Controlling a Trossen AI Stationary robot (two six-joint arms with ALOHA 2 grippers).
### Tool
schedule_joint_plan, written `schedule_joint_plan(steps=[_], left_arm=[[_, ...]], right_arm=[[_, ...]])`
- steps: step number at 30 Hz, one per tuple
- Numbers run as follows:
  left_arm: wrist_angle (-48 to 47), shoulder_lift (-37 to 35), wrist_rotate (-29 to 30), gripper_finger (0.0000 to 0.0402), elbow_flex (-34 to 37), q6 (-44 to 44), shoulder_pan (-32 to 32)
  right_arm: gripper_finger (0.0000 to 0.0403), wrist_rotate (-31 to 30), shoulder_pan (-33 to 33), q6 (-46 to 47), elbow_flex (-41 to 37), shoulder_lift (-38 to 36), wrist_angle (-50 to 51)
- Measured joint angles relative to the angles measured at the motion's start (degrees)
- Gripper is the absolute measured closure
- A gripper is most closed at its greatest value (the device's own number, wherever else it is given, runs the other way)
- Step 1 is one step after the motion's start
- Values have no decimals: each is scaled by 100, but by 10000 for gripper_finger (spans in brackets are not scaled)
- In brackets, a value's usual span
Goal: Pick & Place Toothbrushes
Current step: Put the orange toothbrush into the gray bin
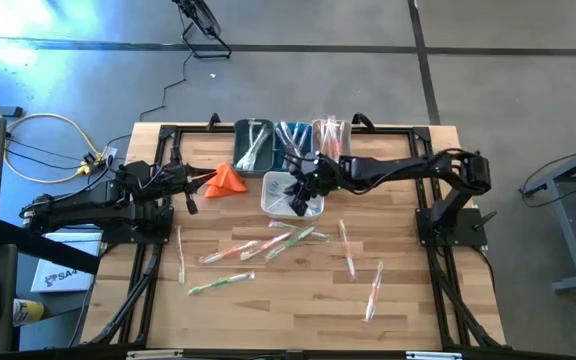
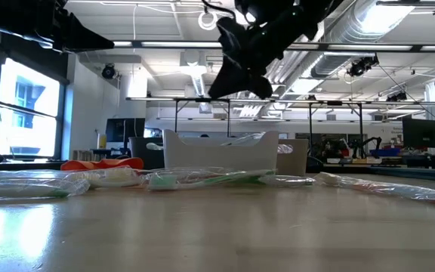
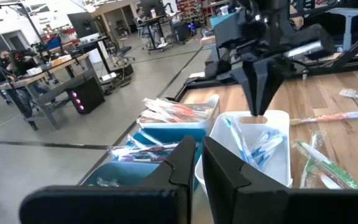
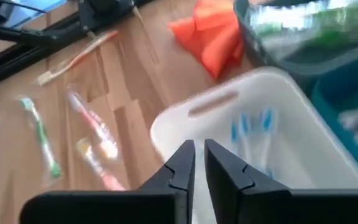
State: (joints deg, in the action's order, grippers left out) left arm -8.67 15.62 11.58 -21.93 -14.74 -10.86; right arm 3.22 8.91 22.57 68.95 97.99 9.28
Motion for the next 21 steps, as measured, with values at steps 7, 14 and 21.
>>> schedule_joint_plan(steps=[7, 14, 21], left_arm=[[0, 1, 4, 378, 0, 0, -1], [0, 1, 6, 378, 0, 1, 1], [0, -1, 6, 378, 0, 2, -1]], right_arm=[[399, -672, -212, 1008, 0, -511, 1256], [399, -766, -614, 1404, 0, -832, 2100], [399, -750, -1086, 418, 0, -775, 1985]])
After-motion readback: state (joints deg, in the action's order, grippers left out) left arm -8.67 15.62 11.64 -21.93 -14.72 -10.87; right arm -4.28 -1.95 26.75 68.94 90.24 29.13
